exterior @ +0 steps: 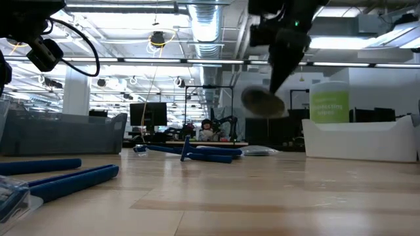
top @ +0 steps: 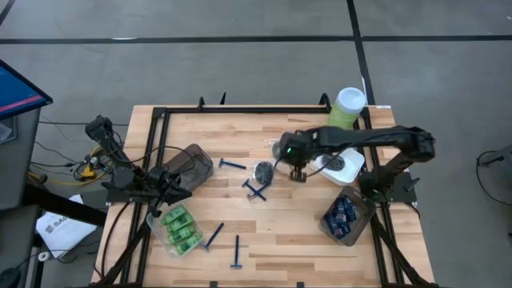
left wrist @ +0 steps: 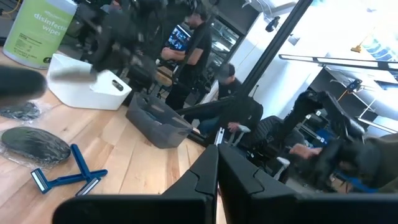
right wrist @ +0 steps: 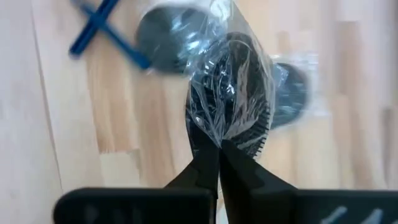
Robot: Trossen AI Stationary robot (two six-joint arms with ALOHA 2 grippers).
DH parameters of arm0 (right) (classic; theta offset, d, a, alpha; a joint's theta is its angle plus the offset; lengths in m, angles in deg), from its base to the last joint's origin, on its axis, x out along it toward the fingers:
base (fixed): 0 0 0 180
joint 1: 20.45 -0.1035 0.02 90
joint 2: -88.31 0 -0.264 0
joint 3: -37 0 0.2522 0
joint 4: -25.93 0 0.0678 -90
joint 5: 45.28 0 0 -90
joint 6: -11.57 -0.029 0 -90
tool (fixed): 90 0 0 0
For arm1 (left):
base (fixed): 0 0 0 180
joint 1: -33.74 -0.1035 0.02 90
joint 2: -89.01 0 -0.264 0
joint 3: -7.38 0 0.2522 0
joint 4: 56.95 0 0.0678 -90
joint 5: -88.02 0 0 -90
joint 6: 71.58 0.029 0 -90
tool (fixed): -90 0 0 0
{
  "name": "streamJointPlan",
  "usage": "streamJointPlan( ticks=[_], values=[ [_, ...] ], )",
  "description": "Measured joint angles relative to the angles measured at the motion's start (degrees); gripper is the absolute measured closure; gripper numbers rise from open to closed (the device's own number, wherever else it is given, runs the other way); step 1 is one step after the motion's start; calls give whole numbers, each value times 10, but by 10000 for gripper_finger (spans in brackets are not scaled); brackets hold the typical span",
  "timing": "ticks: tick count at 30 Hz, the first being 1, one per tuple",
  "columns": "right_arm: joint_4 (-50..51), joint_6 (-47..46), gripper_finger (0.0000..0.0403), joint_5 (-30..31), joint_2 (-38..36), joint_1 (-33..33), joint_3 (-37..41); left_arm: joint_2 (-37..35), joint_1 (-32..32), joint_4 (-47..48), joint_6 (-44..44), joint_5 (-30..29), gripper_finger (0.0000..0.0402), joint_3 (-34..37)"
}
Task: Pick & Place Travel size toiletries
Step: Put the black hairbrush into the white bin
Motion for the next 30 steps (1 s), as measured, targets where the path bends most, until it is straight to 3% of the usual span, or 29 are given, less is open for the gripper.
streamJointPlan(
  ticks=[6,12,20,30],
  values=[
    [26,-104,402,31,-85,43,0,0,0,-1,0,0,400,0],
    [166,-241,402,74,-119,72,0,0,0,-3,0,0,400,0],
    [332,-376,402,71,-80,66,0,0,0,-3,0,0,400,0],
    [383,-394,403,69,-2,20,0,0,0,-3,0,0,400,0]
  ],
)
